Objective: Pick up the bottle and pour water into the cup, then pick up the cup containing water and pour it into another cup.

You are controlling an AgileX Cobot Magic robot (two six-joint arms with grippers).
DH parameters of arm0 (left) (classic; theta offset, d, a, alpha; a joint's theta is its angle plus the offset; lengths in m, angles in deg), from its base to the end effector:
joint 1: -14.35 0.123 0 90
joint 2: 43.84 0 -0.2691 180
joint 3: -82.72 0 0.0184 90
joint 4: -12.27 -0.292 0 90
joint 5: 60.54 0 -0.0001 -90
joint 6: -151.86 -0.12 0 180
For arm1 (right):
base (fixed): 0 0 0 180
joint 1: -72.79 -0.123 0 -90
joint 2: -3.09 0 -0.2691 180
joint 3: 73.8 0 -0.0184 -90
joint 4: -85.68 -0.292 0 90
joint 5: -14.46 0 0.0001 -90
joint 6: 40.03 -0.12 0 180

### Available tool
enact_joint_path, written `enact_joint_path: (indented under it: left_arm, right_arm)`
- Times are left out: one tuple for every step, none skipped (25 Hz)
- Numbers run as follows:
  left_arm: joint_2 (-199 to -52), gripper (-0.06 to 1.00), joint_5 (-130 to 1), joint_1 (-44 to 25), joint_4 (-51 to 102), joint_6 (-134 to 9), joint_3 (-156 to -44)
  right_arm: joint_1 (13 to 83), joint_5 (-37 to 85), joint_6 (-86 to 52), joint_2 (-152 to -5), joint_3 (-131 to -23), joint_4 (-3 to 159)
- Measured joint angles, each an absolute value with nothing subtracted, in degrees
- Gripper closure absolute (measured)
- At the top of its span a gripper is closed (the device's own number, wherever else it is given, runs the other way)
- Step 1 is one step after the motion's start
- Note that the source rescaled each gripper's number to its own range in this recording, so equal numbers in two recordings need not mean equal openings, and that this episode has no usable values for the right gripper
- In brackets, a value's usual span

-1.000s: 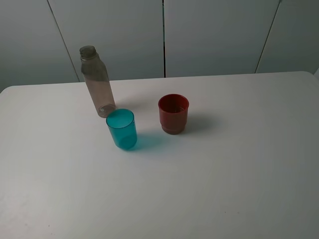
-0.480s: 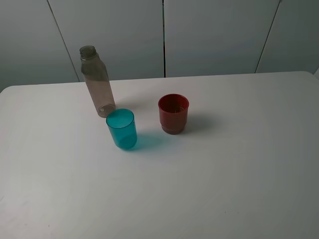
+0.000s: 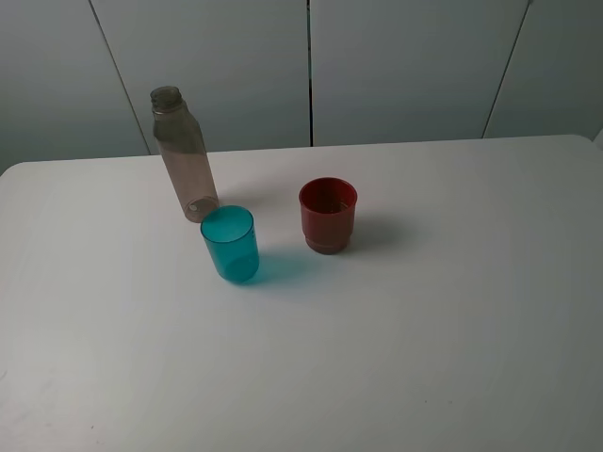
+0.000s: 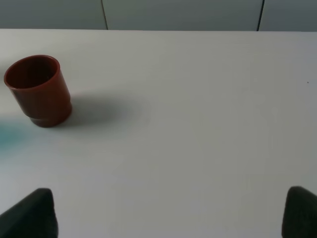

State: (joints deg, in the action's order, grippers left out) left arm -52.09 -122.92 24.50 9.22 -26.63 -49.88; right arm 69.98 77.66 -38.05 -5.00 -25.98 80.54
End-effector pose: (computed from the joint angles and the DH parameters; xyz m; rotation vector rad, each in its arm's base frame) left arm 0.0681 0.0179 0.2852 -0.2132 2.0515 0.1571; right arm 0.0691 0.0130 0.2817 -0.0937 2.0754 0.1168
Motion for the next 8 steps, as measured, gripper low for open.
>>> enact_joint_path:
  left_arm:
    - [-52.1, -0.05, -122.9, 24.5, 9.2, -26.6, -49.9]
    - [-52.1, -0.05, -122.9, 24.5, 9.2, -26.6, -49.9]
    - [-52.1, -0.05, -122.9, 24.5, 9.2, -26.6, -49.9]
    - [-52.1, -0.05, -122.9, 24.5, 9.2, -26.6, -49.9]
    - [-52.1, -0.05, -122.9, 24.5, 9.2, -26.6, -49.9]
    - [-52.1, -0.05, -122.9, 24.5, 9.2, -26.6, -49.9]
    - [-52.1, -0.05, -122.9, 24.5, 9.2, -26.6, -49.9]
    - [-52.1, -0.05, -122.9, 24.5, 9.2, -26.6, -49.9]
  right_arm:
    - [70.0, 77.7, -38.0, -5.0, -26.0, 80.5]
    - [70.0, 77.7, -38.0, -5.0, -26.0, 80.5]
    - [70.0, 77.7, -38.0, -5.0, -26.0, 80.5]
    - [70.0, 77.7, -38.0, -5.0, -26.0, 80.5]
    - [70.0, 77.7, -38.0, -5.0, -26.0, 80.5]
    - [70.0, 77.7, -38.0, -5.0, -26.0, 80.5]
    - [70.0, 77.7, -38.0, -5.0, -26.0, 80.5]
    - [70.0, 77.7, -38.0, -5.0, -26.0, 80.5]
